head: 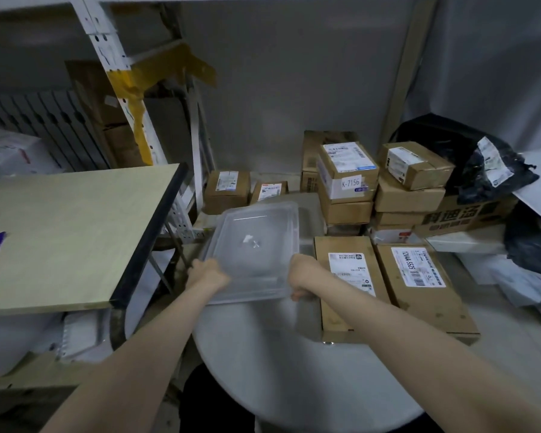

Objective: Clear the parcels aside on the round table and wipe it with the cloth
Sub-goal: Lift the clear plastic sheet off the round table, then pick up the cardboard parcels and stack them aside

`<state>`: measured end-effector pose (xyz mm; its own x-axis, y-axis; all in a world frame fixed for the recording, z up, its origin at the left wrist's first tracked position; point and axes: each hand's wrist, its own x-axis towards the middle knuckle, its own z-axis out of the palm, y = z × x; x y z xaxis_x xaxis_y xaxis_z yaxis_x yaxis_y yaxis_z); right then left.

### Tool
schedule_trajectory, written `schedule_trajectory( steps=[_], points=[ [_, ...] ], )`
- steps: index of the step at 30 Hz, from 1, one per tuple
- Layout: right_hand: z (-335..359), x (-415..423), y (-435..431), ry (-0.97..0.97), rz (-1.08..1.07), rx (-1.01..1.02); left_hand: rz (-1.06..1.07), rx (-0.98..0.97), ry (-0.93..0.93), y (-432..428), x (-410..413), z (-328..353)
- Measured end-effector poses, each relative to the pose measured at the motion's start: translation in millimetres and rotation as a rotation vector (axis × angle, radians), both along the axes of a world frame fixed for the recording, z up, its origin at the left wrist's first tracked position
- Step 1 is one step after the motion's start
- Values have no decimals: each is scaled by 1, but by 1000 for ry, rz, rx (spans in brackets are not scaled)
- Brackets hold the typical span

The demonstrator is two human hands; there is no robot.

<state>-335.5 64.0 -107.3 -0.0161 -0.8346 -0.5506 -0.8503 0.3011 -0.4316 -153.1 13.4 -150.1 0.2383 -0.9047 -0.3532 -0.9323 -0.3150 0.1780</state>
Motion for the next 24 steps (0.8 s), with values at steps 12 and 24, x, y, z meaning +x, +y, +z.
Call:
schedule_trajectory(
  steps=[12, 24],
  points=[
    [-18, -14, -1, 187, 72, -257, -86, 5, -9, 9, -3, -14],
    [-10, -115, 28, 525, -262, -246, -236, 75, 473, 40, -124, 24]
  ],
)
